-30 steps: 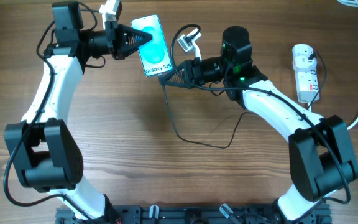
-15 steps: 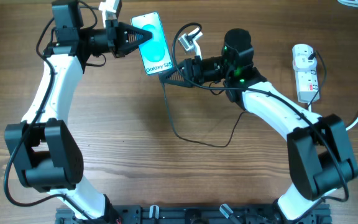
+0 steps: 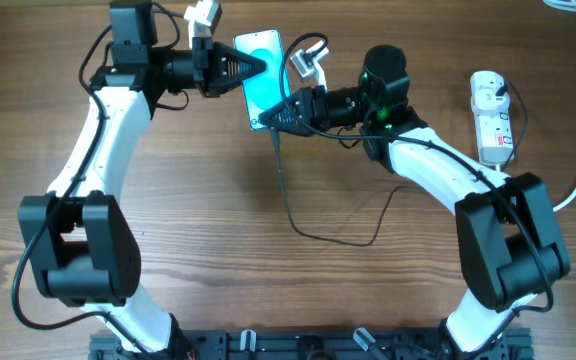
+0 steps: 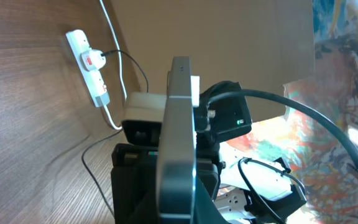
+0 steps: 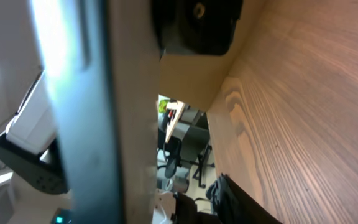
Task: Plug charger to phone and switch on socket
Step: 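Push the connector into the phone port with the right gripper, then lower the plugged phone onto the table and open both grippers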
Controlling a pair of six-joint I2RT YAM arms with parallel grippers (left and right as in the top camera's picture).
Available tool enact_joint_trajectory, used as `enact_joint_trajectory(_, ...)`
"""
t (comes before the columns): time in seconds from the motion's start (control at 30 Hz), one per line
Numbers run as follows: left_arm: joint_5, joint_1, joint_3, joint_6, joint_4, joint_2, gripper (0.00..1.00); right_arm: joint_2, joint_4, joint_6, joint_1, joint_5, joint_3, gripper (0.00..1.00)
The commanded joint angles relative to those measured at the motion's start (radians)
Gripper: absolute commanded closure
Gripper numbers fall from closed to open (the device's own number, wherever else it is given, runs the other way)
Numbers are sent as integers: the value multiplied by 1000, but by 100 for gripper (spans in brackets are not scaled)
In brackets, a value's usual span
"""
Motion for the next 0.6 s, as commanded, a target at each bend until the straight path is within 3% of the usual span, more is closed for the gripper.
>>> enact_joint_trajectory(0.0, 41, 6, -3, 8, 3, -24, 96, 19, -64, -100, -2, -46, 21, 55)
enact_joint_trajectory(0.17, 17, 6, -3, 8, -5, -24, 96, 19, -39, -49, -45, -44, 21, 55)
enact_joint_trajectory(0.37, -6, 6, -3, 9, -25, -24, 96, 19, 346, 267, -160, -111, 21, 52)
enact_joint_trajectory(0.47, -202, -2, -3, 24, -181, -24, 96, 19, 349, 269, -198, -119, 21, 52)
enact_joint_trajectory(0.57, -376, -34, -3, 140, -339, -24, 96, 19, 294, 190, -200, -114, 21, 49)
